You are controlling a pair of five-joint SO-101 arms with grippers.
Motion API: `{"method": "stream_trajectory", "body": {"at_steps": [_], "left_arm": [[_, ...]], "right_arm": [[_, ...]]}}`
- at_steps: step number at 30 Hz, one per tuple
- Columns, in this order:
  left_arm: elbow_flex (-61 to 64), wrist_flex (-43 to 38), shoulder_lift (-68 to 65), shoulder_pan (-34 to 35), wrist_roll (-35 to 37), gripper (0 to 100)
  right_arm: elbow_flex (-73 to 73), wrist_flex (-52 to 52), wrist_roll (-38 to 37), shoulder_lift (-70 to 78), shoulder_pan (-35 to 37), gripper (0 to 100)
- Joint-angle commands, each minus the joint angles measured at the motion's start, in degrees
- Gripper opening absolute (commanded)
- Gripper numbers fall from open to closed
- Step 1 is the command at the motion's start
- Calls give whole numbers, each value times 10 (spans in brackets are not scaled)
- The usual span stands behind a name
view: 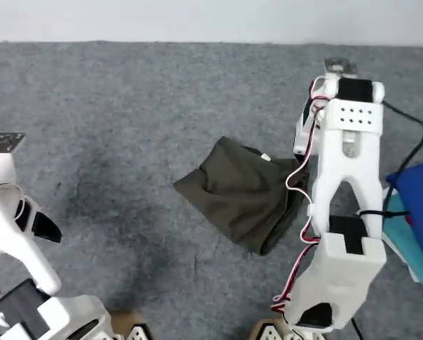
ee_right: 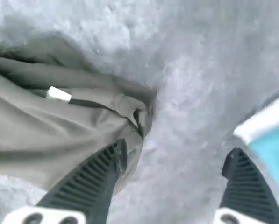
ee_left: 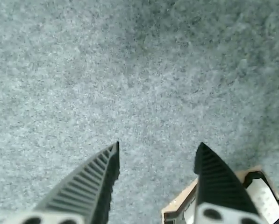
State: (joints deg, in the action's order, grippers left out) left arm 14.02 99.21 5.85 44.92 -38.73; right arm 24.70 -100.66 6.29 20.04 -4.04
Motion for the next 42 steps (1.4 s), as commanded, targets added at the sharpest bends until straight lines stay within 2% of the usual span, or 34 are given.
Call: {"method": "stream_trajectory", "body": {"at_steps": [1, 3, 5, 7, 9, 16, 20, 28, 30, 32, 35, 40, 42], "left_arm": [[-1, 14, 9, 3, -4, 246], [-1, 14, 9, 3, -4, 246], [-1, 14, 7, 3, -4, 246], [-1, 14, 7, 3, -4, 246], [-1, 14, 8, 3, -4, 246], [-1, 14, 8, 3, -4, 246], [-1, 14, 8, 3, -4, 246], [-1, 14, 9, 3, -4, 246], [-1, 14, 9, 3, -4, 246], [-1, 14, 9, 3, -4, 246], [-1, 14, 9, 3, -4, 246], [-1, 14, 9, 4, -4, 246], [-1, 14, 9, 4, -4, 246]], "right_arm": [[-57, -24, 15, -51, 12, 344], [-94, -23, -3, -71, 42, 403], [-136, -23, -3, -88, 82, 516], [-171, -22, 16, -98, 112, 626], [-195, -15, 22, -98, 131, 690], [-200, 15, 15, -22, 169, 660], [-199, 79, 10, 39, 161, 659], [-62, 88, -15, 157, 147, 653], [-18, 72, -25, 189, 146, 607], [28, 47, -59, 221, 146, 519], [94, 10, -96, 274, 142, 340], [173, -22, -102, 342, 117, 0], [177, -22, -101, 351, 102, 50]]}}
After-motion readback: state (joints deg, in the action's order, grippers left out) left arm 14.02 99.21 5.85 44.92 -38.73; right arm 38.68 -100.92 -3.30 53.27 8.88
